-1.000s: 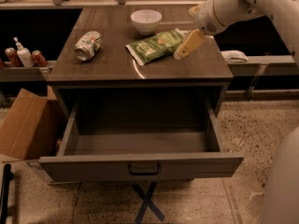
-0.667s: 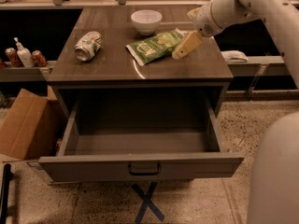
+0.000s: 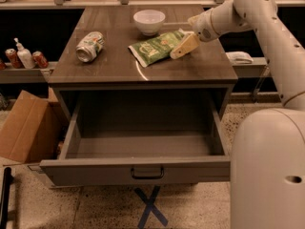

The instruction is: Place green jalapeno chip bag into top drawer

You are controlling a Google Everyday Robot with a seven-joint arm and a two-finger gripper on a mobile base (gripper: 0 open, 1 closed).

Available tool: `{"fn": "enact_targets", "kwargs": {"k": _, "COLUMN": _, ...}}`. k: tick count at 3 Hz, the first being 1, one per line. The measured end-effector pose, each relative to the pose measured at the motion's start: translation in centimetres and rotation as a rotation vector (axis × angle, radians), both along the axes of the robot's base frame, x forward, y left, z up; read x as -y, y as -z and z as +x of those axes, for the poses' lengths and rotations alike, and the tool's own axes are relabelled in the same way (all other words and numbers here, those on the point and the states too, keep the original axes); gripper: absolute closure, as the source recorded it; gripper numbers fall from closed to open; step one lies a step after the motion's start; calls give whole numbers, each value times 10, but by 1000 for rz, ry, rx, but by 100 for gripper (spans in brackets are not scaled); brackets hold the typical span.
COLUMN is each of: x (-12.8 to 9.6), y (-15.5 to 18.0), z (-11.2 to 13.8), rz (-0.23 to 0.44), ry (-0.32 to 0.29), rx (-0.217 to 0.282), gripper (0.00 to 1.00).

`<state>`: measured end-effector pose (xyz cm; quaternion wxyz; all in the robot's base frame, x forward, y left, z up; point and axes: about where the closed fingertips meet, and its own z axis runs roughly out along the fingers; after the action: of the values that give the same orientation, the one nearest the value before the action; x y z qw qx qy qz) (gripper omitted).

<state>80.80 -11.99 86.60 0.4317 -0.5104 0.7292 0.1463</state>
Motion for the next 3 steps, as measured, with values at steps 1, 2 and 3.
{"fn": "enact_targets", "kwargs": {"k": 1, "x": -10, "y": 9, "z": 8, "rz": 10, "ry": -10, "rx": -26, "gripper": 0}}
{"fn": "enact_targets", "kwargs": {"k": 2, "x": -17, "y": 14, "z": 11, "rz": 2, "ry": -19, "rx": -45, "gripper": 19}}
{"fn": "enact_targets", "kwargs": {"k": 3, "x": -29, "y": 19, "z": 10, "rz": -7, "ry": -40, "rx": -70, "gripper": 50}}
